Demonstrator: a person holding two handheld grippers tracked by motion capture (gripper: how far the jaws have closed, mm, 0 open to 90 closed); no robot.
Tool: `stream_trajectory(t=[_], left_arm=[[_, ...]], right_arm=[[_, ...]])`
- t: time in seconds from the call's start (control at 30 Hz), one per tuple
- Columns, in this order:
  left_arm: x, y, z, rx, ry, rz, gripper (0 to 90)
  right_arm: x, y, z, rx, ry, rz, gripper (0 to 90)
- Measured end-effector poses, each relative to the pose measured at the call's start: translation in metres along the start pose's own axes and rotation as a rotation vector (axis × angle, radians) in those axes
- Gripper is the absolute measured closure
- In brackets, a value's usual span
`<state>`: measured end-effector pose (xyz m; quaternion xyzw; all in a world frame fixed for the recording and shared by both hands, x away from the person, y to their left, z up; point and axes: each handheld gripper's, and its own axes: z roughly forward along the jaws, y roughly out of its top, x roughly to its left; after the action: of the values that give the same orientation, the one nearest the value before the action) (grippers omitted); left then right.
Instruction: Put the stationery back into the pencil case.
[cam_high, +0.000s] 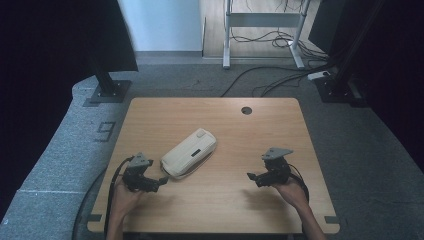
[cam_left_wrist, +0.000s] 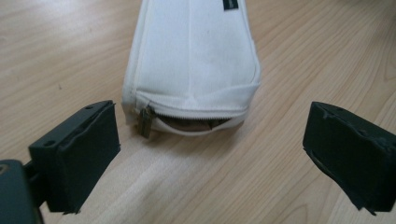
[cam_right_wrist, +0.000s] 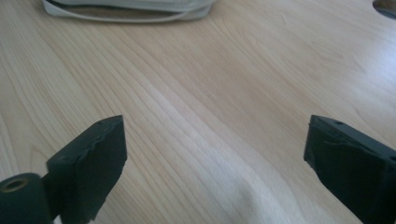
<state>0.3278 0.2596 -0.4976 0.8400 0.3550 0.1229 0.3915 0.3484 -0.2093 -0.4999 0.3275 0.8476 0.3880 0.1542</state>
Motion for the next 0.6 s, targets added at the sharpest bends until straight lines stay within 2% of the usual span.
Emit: stream_trajectory(t=[0.17, 0.47, 0.6], left_arm=[[0.000, -0.008, 0.008, 0.038, -0.003, 0.009, 1.1], [0.000, -0.020, 0.019, 0.083, -0.001, 0.001, 0.0], [0.000, -0.026, 0.025, 0.100, -0.001, -0.005, 0.0]], right_arm=[[-0.001, -0.016, 0.000, 0.022, -0.017, 0.010, 0.5], [-0.002, -0.039, 0.003, 0.038, -0.051, 0.042, 0.0], [-0.002, -0.046, 0.006, 0.042, -0.050, 0.052, 0.0]])
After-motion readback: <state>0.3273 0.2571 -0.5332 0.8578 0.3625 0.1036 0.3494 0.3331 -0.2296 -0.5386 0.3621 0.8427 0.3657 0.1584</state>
